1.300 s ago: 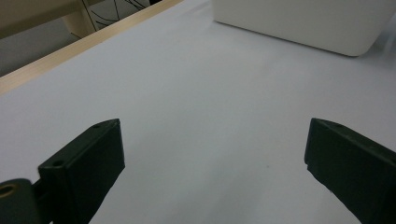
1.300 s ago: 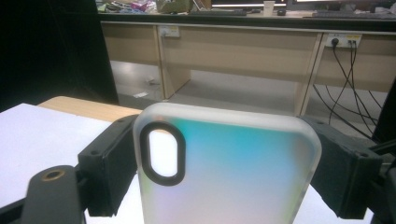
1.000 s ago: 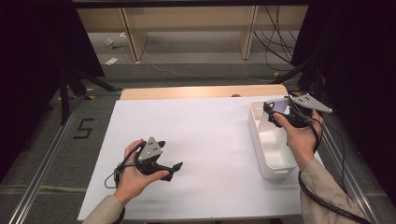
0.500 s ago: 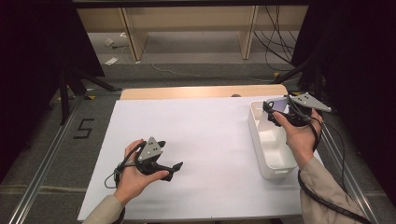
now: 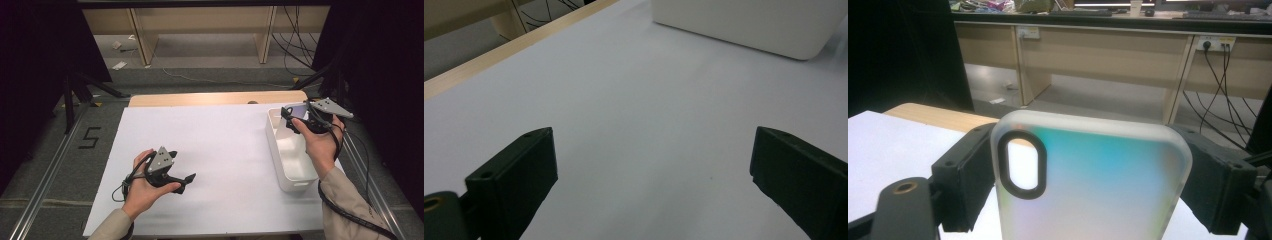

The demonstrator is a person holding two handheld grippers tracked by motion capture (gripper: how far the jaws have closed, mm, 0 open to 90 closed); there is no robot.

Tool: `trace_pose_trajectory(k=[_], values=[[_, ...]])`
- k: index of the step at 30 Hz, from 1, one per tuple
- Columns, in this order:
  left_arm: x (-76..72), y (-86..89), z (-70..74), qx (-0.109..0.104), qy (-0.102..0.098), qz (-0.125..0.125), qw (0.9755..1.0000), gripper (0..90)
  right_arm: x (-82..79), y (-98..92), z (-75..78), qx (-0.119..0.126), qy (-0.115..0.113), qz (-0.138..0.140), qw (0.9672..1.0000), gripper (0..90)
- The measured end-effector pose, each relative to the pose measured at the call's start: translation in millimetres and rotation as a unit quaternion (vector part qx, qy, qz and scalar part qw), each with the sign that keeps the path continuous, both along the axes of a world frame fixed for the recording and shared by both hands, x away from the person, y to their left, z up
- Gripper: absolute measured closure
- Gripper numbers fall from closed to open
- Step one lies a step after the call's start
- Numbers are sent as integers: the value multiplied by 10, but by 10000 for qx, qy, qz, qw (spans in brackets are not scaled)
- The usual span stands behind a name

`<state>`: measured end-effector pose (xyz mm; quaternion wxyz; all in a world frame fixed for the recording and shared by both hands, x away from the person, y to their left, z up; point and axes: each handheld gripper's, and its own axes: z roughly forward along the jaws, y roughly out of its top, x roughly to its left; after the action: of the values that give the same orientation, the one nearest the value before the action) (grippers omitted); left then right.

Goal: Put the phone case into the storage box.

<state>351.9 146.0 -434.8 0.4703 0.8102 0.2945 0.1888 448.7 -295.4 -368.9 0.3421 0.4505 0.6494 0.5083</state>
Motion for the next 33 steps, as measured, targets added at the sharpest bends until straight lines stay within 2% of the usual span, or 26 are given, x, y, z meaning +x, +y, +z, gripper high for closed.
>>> trace_pose_trajectory(k=[33], values=[[2,0,-3,3,0,1,10000,44,106,2,-16,17,22,-35,10000,183]])
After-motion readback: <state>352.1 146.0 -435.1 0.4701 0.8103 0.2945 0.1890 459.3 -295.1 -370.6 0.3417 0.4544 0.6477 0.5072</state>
